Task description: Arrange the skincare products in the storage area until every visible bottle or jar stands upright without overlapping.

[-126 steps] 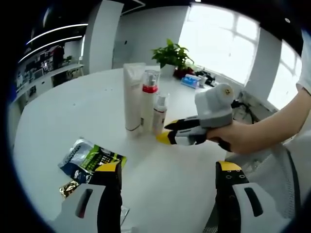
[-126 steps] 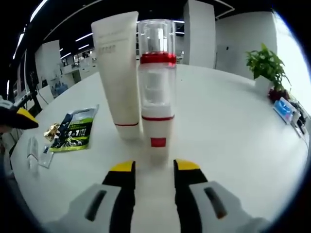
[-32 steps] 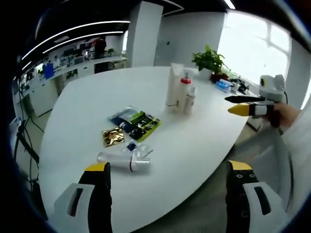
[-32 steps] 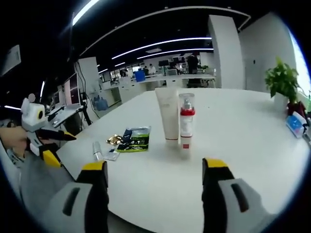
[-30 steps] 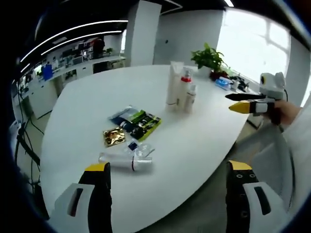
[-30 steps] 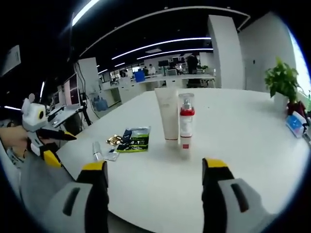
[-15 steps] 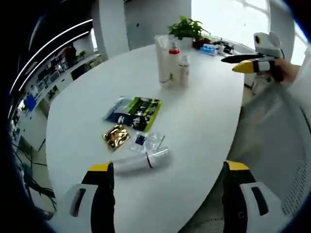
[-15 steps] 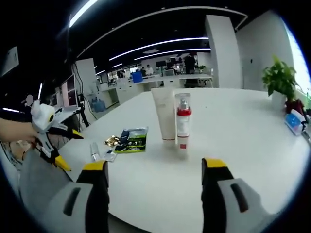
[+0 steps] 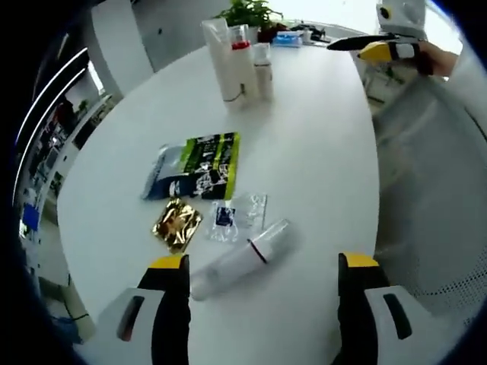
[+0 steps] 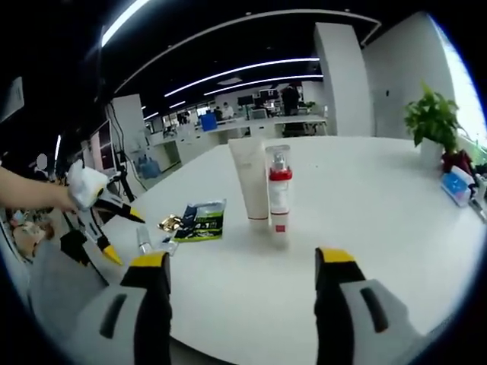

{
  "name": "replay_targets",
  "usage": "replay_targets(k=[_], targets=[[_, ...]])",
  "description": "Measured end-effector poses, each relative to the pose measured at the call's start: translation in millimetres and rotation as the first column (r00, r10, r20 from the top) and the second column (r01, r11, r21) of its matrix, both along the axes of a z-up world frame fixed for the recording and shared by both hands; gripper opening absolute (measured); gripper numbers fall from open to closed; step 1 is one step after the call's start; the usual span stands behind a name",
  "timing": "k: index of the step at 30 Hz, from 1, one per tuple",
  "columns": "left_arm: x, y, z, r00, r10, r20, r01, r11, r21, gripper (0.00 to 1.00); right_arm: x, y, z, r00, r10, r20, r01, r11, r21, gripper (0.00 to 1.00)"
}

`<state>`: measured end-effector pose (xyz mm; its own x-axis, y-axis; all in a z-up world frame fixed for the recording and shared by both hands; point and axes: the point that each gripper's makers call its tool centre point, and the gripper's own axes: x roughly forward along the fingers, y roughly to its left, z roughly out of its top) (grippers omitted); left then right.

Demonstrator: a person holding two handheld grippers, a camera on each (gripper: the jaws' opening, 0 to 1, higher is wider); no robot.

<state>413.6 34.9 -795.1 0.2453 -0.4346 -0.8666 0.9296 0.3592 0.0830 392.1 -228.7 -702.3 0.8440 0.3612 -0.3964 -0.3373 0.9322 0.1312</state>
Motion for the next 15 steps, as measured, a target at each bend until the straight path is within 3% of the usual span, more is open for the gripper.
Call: replay_targets(k=[3,8,11,15], targets=[[2.7,0.7,-5.5,0.999,-0.042,-0.016,0.042,0.999,0.032,0.71,0.2,-0.3,-0.2,1.0,-0.003,-0.002,0.003,1.0,-0.001,0.78],[5.5,1.7,-14.0,0.992,-0.112,-0.065,0.118,0.989,0.086,0.5,0.5,-0.8,-0.7,1.0,-0.008,-0.005,0.008,1.0,-0.002,0.78],[11.2,-0.4,-18.1,0.99,-0.123,-0.075,0.13,0.987,0.098,0.51,0.9,-1.9,-0.7,1.0,-0.015,-0.006,0.015,1.0,-0.002,0.77],[11.8,-0.6,-21.6,0.983,-0.159,-0.092,0.17,0.978,0.12,0.44,1.1,-3.2,-1.1,1.0,-0.022,-0.009,0.022,1.0,0.0,0.77]])
